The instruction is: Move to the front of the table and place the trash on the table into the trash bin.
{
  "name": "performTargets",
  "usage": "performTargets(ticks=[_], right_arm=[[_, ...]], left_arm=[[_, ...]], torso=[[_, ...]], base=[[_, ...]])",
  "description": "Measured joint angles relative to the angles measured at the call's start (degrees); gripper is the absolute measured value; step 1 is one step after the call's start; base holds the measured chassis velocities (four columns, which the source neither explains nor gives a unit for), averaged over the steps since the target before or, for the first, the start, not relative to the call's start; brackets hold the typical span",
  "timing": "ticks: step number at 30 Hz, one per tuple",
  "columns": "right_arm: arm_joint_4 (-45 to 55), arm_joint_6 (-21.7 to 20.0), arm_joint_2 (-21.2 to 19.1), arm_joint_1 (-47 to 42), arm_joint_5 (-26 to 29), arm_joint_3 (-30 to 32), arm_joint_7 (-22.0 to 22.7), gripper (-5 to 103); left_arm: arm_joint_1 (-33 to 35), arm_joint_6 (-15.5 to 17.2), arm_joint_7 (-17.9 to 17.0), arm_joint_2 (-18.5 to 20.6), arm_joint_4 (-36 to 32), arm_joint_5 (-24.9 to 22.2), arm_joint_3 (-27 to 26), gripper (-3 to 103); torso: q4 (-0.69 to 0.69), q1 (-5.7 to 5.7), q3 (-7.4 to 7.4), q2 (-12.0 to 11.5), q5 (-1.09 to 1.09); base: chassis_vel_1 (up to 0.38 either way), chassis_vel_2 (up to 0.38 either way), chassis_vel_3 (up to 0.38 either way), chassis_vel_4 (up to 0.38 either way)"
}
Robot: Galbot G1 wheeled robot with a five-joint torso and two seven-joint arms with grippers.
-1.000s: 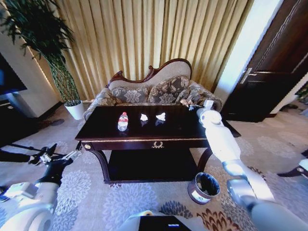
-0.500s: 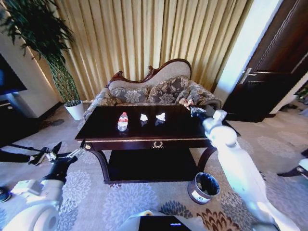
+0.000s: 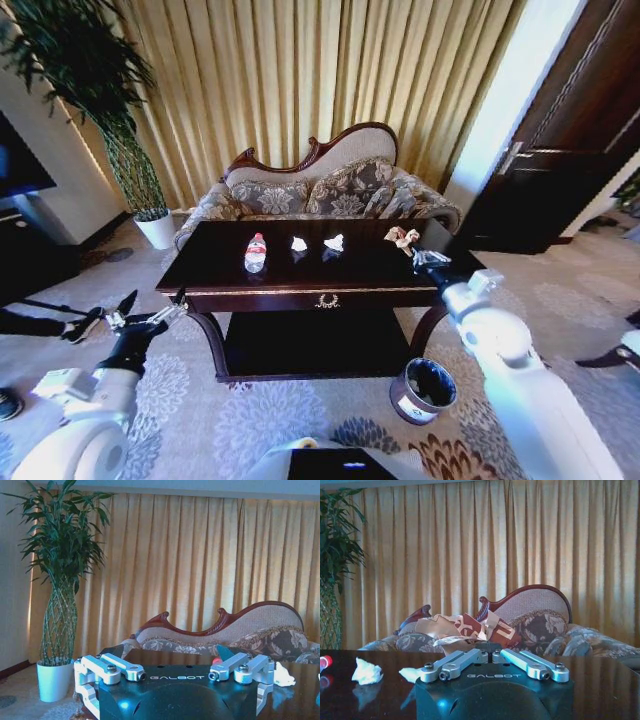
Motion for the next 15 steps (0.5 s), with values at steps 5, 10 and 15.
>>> performTargets(ticks=[5, 10, 15], right_arm=[[2.48, 0.24, 1.26, -3.15, -0.43, 1.98, 0.03, 0], [3.64, 0.45, 1.95, -4.32, -0.94, 2.56, 0.14, 0], [4.15, 0.46, 2.11, -4.63, -1.12, 2.60, 0.23, 0]], left_arm=[[-0.05, -0.04, 0.06, 0.50, 0.20, -0.09, 0.30, 100], [0.14, -0.18, 0.11, 0.58, 0.06, -0.11, 0.32, 100], [0.55, -0.75, 0.14, 0.72, 0.02, -0.41, -0.28, 100]], torso=[[0.00, 0.00, 0.00, -0.01, 0.00], [0.00, 0.02, 0.01, -0.01, 0.00], [0.00, 0.02, 0.00, -0.01, 0.00]], base=[[0.000, 0.000, 0.000, 0.000], [0.045, -0.042, -0.037, 0.038], [0.089, -0.081, -0.094, 0.099]])
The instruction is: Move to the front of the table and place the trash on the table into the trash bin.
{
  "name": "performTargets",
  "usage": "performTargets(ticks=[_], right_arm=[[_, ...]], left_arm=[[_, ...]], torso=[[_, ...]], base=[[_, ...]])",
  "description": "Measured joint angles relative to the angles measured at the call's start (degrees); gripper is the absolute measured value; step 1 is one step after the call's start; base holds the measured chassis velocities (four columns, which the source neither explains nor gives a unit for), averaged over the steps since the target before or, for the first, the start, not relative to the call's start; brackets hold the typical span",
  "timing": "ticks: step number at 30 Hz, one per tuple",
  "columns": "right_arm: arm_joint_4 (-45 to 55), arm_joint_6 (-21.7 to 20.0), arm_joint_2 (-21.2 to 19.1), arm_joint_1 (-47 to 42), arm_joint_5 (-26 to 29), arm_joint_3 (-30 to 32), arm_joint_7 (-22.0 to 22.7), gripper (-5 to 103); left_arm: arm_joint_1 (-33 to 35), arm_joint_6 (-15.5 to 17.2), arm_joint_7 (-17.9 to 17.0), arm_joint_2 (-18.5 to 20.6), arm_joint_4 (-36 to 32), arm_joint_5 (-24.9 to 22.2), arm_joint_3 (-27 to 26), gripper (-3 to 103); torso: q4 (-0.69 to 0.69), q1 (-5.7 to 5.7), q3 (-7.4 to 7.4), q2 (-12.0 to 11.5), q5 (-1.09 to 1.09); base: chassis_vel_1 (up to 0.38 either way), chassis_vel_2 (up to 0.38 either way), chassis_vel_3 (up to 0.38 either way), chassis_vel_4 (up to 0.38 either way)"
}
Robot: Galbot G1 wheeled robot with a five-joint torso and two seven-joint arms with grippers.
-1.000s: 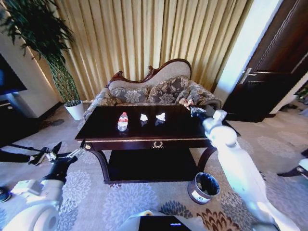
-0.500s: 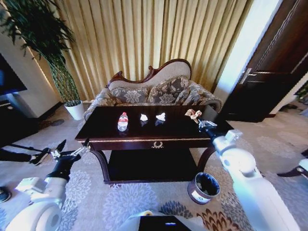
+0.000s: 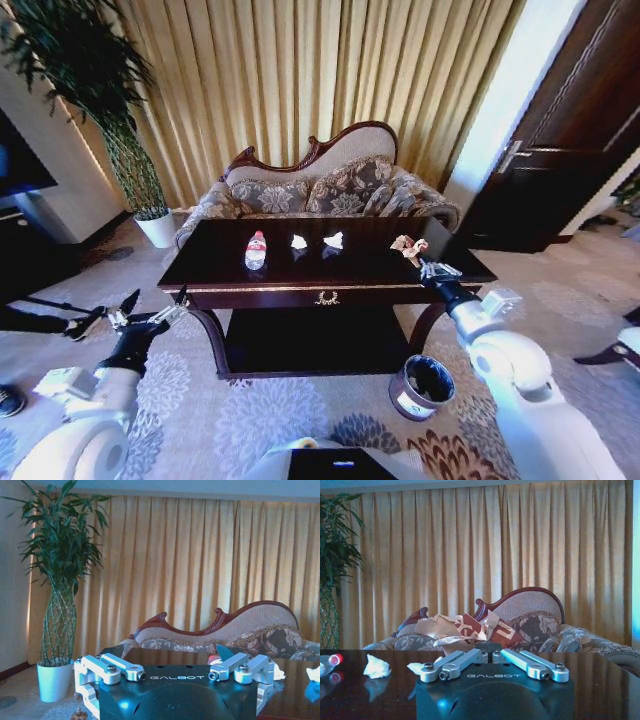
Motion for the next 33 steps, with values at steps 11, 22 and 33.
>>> performTargets(ticks=[11, 22, 33], right_arm=[[-1.47, -0.55, 0.34, -1.94, 0.79, 1.85, 0.02, 0], [-16.97, 1.79, 0.79, -8.11, -1.70, 6.67, -1.35, 0], [-41.12, 4.04, 1.60, 1.70, -9.03, 1.12, -0.85, 0]], left_arm=[[0.34, -0.31, 0.05, -0.64, -0.17, -0.09, 0.08, 100], [-0.05, -0.48, 0.09, -0.89, -0.20, -0.10, 0.29, 100], [0.51, -1.11, 0.14, -1.26, -0.20, 0.03, 0.12, 100]], torso=[[0.01, -0.03, -0.01, 0.01, 0.00], [-0.01, -0.01, 0.00, 0.01, -0.02], [0.01, -0.01, 0.00, 0.00, 0.01]], base=[[0.068, -0.058, -0.056, 0.060], [0.000, 0.000, 0.000, 0.000], [0.000, 0.000, 0.000, 0.000]])
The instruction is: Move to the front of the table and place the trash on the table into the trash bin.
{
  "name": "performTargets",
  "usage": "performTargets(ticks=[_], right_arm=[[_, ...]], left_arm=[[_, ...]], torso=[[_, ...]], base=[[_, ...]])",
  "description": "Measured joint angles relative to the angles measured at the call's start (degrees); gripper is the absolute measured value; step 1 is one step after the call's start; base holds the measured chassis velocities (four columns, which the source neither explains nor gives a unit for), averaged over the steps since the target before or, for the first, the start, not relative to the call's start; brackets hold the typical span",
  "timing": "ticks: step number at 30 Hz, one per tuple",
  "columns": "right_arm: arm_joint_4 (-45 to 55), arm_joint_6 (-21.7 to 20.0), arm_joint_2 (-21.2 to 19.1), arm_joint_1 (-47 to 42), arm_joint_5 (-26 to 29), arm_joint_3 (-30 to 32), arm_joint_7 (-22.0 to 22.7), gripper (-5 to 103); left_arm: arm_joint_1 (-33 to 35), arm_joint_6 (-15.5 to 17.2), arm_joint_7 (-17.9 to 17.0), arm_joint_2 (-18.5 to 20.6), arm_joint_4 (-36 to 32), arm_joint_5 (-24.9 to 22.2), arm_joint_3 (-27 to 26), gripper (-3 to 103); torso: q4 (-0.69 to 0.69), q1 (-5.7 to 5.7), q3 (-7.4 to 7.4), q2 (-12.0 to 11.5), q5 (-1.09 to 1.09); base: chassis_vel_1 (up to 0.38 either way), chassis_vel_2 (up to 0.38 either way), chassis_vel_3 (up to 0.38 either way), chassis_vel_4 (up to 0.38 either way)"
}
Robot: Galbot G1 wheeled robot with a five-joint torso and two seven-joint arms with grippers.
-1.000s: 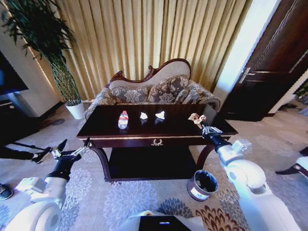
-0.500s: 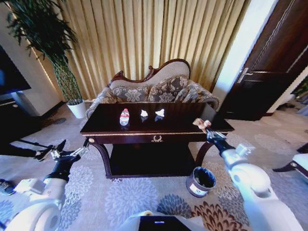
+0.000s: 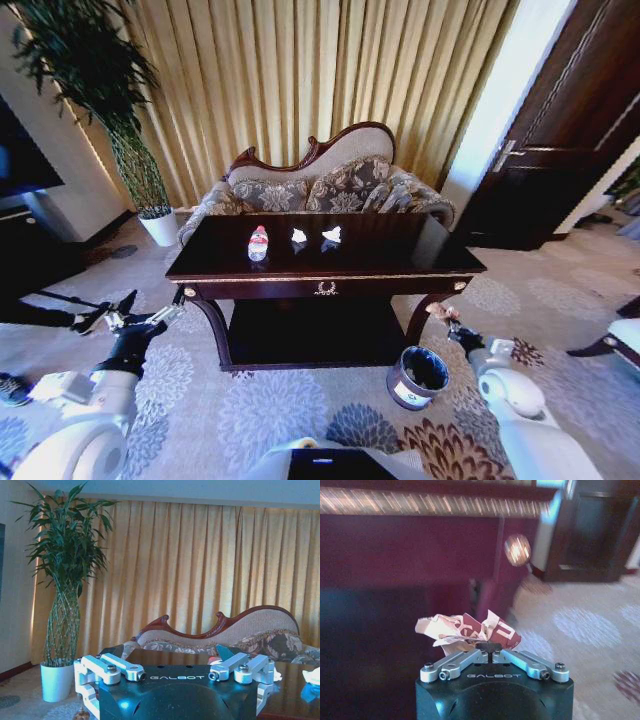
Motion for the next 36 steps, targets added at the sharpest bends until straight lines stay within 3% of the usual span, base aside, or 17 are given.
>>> performTargets(ticks=[7, 10, 16, 25, 36], right_arm=[[-19.12, 1.18, -1.26, 9.45, -8.01, -2.53, -0.02, 0], [-22.79, 1.26, -1.39, 11.55, -8.82, -3.14, -0.04, 0], [-34.38, 2.38, 0.79, 19.25, -13.67, -5.81, -0.06, 0], [-43.82, 4.93, 6.14, 25.27, -23.39, -5.58, -0.03, 0], [-47.83, 5.58, 8.30, 25.82, -27.19, -3.55, 0.15, 0]], left_arm=[[0.56, -0.86, 0.00, -0.57, 0.00, 0.29, 0.00, 100], [0.61, -0.88, -0.02, -0.77, 0.00, 0.32, -0.03, 100], [1.00, -1.09, -0.07, -0.95, 0.02, 0.44, -0.56, 100], [0.45, -1.14, -0.30, -0.55, 0.02, 0.35, -1.78, 100], [0.94, -1.85, -0.16, -0.73, 0.02, -0.01, -3.18, 100]], torso=[[-0.02, 0.00, 0.00, 0.00, 0.00], [-0.02, 0.00, 0.00, 0.00, -0.01], [-0.01, 0.00, 0.00, 0.00, -0.01], [-0.01, 0.00, 0.00, 0.00, -0.01], [-0.01, 0.00, -0.01, 0.01, -0.01]], base=[[0.000, 0.000, 0.000, 0.000], [0.000, 0.000, 0.000, 0.000], [0.000, 0.000, 0.000, 0.000], [0.000, 0.000, 0.000, 0.000], [0.000, 0.000, 0.000, 0.000]])
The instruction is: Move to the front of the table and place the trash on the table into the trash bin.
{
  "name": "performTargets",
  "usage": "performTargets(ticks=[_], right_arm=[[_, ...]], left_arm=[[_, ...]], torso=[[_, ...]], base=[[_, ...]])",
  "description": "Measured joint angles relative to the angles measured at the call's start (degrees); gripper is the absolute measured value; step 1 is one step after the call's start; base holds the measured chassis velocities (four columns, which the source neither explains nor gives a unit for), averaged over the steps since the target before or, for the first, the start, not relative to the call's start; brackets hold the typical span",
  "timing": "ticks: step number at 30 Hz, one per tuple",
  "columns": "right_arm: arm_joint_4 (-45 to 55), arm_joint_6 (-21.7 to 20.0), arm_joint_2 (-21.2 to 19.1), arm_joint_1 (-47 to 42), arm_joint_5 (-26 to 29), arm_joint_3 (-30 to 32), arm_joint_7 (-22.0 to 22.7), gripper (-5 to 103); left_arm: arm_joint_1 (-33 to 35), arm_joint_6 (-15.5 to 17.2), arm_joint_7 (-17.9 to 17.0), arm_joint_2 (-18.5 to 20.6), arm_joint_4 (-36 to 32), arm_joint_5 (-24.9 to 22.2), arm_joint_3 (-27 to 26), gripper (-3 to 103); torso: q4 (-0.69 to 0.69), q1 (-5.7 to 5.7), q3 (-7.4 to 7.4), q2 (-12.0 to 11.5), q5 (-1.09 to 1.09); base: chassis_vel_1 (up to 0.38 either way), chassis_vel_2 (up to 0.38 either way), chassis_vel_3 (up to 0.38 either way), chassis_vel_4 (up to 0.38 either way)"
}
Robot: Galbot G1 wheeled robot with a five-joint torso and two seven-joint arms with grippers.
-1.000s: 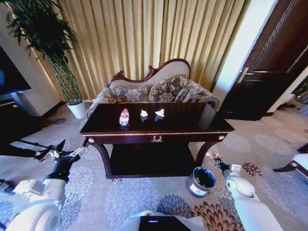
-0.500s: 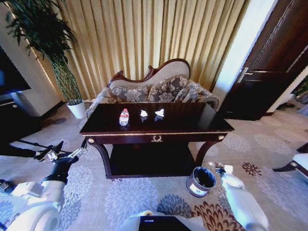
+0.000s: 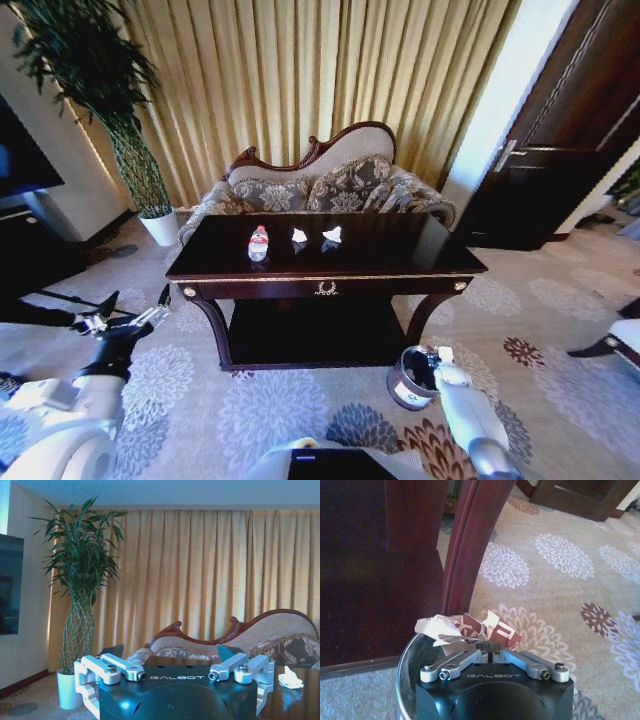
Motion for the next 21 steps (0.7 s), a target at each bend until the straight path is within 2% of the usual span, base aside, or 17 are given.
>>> performTargets(ticks=[5, 6, 7, 9, 11, 12, 13, 15, 17, 18, 20, 21], right_arm=[[-0.70, -0.03, 1.06, -0.20, -0.40, 0.52, 1.30, -2], [-0.76, -0.03, 1.32, -0.25, -0.41, 0.59, 1.81, 3], [-0.77, -0.04, 1.55, -0.34, -0.42, 0.64, 2.19, 3], [-0.64, -0.06, 1.85, -0.58, -0.56, 0.70, 2.51, 14], [-0.55, -0.07, 1.90, -0.65, -0.72, 0.71, 2.54, 14], [-0.40, -0.09, 1.98, -0.80, -1.03, 0.74, 2.60, 25], [-0.34, -0.10, 2.04, -0.87, -1.15, 0.76, 2.65, 25], [-0.25, -0.14, 2.11, -0.92, -1.21, 0.80, 2.77, 36], [-0.25, -0.14, 2.11, -0.92, -1.21, 0.80, 2.77, 36], [-0.16, -0.16, 2.11, -0.93, -1.25, 0.81, 2.85, 41], [0.40, -0.39, 2.14, -0.93, -1.26, 0.81, 3.07, 63], [0.40, -0.39, 2.14, -0.93, -1.26, 0.81, 3.07, 63]], left_arm=[[-0.26, -0.06, 0.06, -0.01, 0.00, 0.00, 0.27, 100], [-0.34, -0.06, 0.06, 0.00, 0.00, 0.00, 0.29, 100], [-0.38, -0.06, 0.06, 0.00, 0.00, 0.00, 0.30, 100], [-0.41, -0.08, 0.07, -0.05, 0.00, -0.01, 0.31, 100], [-0.41, -0.08, 0.07, -0.08, 0.00, -0.02, 0.31, 100], [-0.41, -0.13, 0.07, -0.18, 0.00, -0.03, 0.31, 100], [-0.41, -0.19, 0.06, -0.24, 0.00, -0.03, 0.28, 100], [-0.38, -0.31, 0.06, -0.34, 0.00, -0.07, 0.18, 100], [-0.38, -0.31, 0.06, -0.34, 0.00, -0.07, 0.18, 100], [-0.34, -0.45, 0.06, -0.40, 0.00, -0.09, 0.10, 100], [-0.16, -0.89, 0.07, -0.52, 0.00, -0.28, -0.32, 100], [-0.16, -0.89, 0.07, -0.52, 0.00, -0.28, -0.32, 100]], torso=[[0.00, 0.00, 0.00, 0.00, 0.00], [0.00, 0.00, 0.00, 0.00, 0.01], [0.00, 0.00, 0.00, 0.00, 0.01], [0.00, 0.00, 0.00, 0.00, 0.01], [0.00, 0.00, 0.00, 0.00, 0.01], [0.00, 0.00, 0.00, 0.00, 0.00], [0.00, 0.00, 0.00, 0.00, 0.00], [0.00, 0.00, 0.00, 0.00, 0.01], [0.00, 0.00, 0.00, 0.00, 0.01], [0.00, 0.00, 0.00, 0.00, 0.00], [0.00, 0.00, 0.00, 0.00, 0.00], [0.00, 0.00, 0.00, 0.00, 0.00]], base=[[0.000, 0.000, 0.000, 0.000], [0.000, 0.000, 0.000, 0.000], [0.000, 0.000, 0.000, 0.000], [0.000, 0.000, 0.000, 0.000], [0.000, 0.000, 0.000, 0.000], [0.000, 0.000, 0.000, 0.000], [0.000, 0.000, 0.000, 0.000], [0.000, 0.000, 0.000, 0.000], [0.000, 0.000, 0.000, 0.000], [0.000, 0.000, 0.000, 0.000], [0.000, 0.000, 0.000, 0.000], [0.000, 0.000, 0.000, 0.000]])
